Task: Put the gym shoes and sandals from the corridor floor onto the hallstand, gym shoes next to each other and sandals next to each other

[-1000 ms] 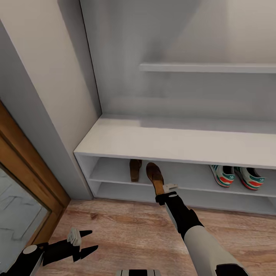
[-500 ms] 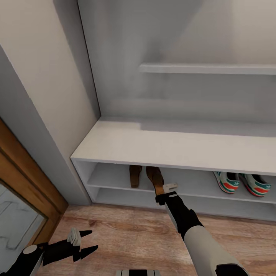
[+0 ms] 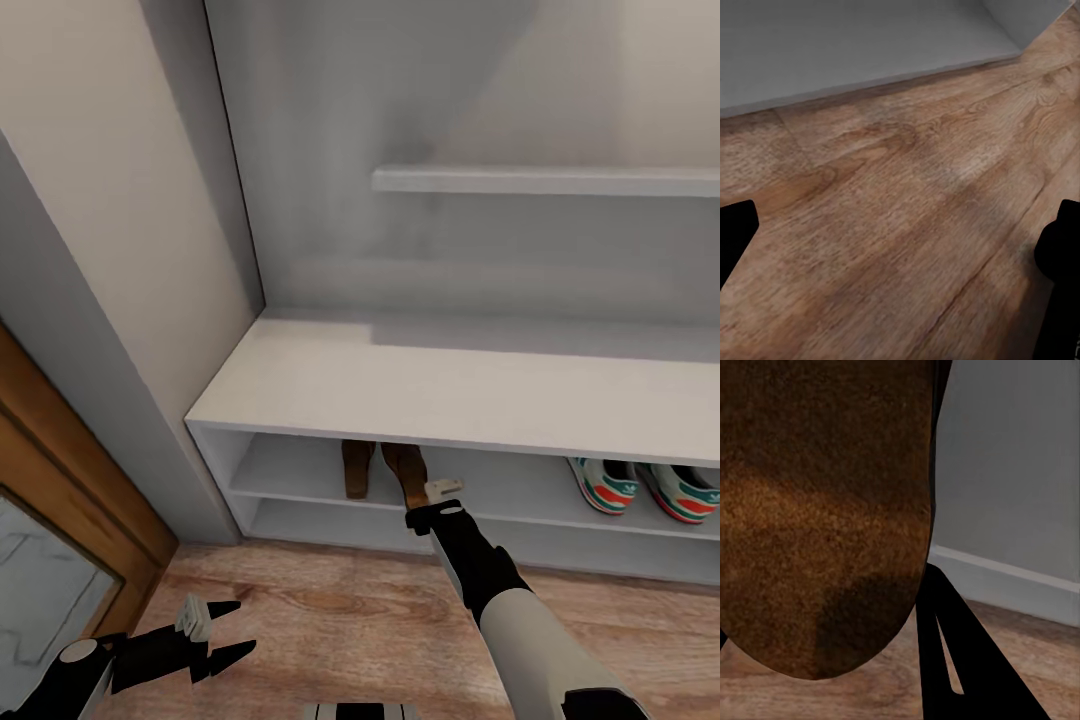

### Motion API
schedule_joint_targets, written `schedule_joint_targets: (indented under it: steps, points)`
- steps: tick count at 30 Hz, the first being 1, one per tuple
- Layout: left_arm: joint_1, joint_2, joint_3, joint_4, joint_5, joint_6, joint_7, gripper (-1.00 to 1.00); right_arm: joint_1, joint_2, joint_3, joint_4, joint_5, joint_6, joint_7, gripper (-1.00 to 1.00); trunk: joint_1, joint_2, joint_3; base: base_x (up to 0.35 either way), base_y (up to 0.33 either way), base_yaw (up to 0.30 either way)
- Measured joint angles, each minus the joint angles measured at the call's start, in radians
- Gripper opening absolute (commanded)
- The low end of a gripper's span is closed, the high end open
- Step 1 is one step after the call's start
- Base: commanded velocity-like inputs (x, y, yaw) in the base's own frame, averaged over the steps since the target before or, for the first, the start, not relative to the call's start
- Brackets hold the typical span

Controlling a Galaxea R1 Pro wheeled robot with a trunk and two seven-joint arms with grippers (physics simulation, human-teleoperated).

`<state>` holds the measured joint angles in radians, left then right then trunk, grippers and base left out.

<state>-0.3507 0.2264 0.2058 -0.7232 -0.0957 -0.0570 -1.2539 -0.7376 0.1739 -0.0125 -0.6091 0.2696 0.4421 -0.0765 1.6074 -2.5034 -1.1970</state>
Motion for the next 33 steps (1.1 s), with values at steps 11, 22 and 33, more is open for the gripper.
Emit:
schedule_joint_targets:
  steps: [11, 22, 33]
  points:
    - [0.0, 0.0, 0.0, 0.0, 0.001, 0.0, 0.0, 1.0, -0.001, 0.0, 0.001, 0.0, -0.007, -0.001, 0.001, -1.0, 0.0, 0.0, 0.0, 0.139, 0.001, 0.0]
    - [0.0, 0.0, 0.0, 0.0, 0.001, 0.0, 0.0, 1.0, -0.001, 0.0, 0.0, -0.001, -0.001, -0.001, 0.001, -1.0, 0.0, 0.0, 0.0, 0.041, 0.011, 0.0]
    - [0.0, 0.0, 0.0, 0.0, 0.002, 0.0, -0.001, 1.0, -0.001, 0.0, 0.0, -0.001, 0.004, 0.0, 0.0, -1.0, 0.0, 0.0, 0.0, 0.042, 0.025, 0.0]
